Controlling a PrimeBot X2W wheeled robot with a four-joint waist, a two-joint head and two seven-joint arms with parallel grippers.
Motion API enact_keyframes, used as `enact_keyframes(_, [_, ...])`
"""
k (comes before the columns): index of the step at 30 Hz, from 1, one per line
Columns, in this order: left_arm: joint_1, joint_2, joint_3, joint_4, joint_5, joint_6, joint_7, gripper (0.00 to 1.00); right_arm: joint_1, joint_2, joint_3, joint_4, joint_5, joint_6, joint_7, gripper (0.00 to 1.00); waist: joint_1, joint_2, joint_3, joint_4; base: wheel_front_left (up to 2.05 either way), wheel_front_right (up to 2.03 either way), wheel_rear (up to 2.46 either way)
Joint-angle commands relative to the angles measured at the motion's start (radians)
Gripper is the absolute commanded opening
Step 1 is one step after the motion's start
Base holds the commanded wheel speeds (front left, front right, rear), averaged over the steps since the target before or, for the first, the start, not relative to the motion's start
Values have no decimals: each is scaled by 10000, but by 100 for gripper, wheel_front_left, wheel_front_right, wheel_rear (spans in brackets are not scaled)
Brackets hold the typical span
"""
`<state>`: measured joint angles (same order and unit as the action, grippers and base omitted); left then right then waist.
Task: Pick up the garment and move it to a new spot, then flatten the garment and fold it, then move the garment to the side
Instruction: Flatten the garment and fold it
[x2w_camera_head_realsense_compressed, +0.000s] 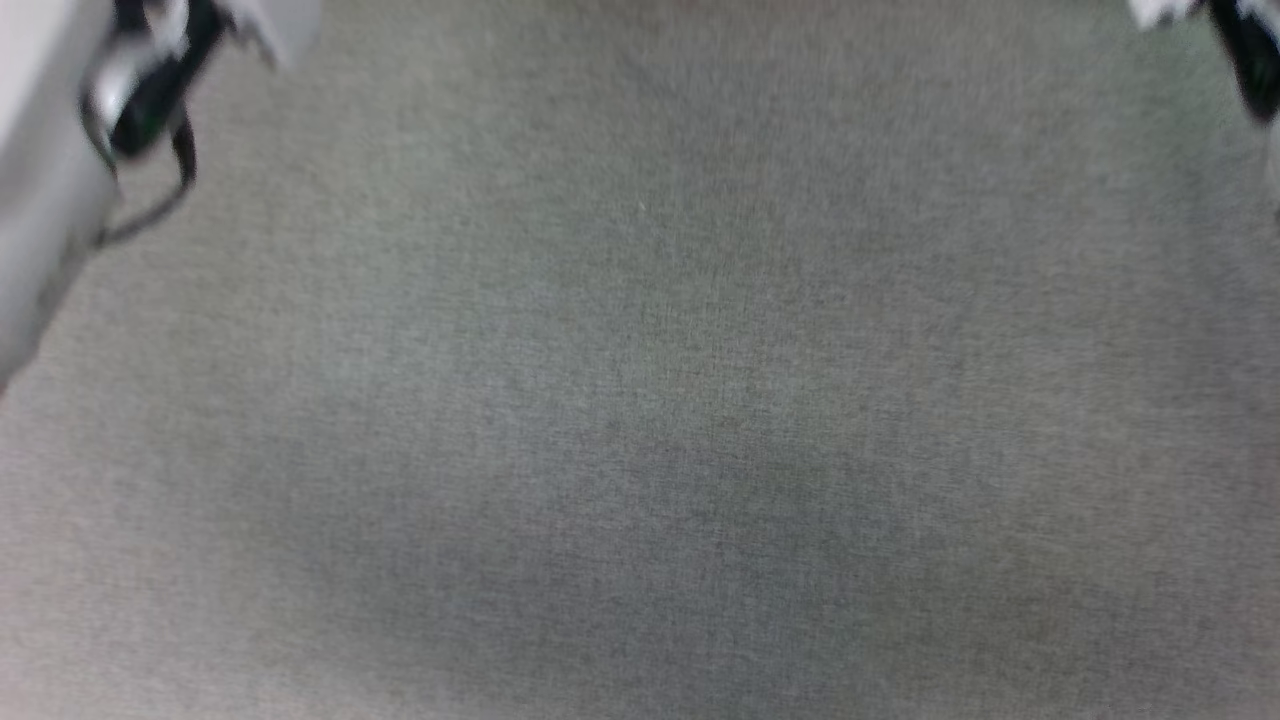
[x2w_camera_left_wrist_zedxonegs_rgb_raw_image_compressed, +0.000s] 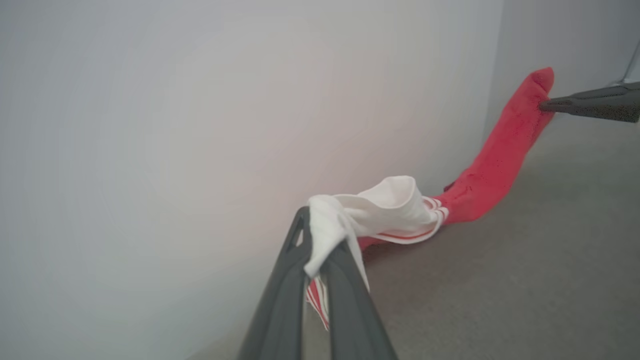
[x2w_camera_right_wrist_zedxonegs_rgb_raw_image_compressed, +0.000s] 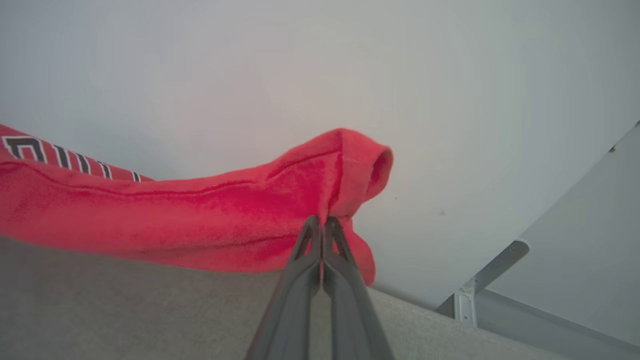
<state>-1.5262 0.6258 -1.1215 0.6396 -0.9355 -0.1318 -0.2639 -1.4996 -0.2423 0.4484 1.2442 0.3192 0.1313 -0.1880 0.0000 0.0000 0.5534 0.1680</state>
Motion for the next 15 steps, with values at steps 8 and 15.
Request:
enact_keyframes(8, [1973, 1268, -1505, -1832, -312, 28, 94, 0, 3220, -1117, 1598, -2447, 2259, -10, 942, 0, 0, 0, -2480, -106, 0, 0, 0])
enact_keyframes(15, [4285, 2286, -1592, -3668, -392, 28, 543, 0, 6098, -2988, 2121, -5207, 3942, -12, 1677, 0, 0, 0, -3413, -103, 0, 0, 0])
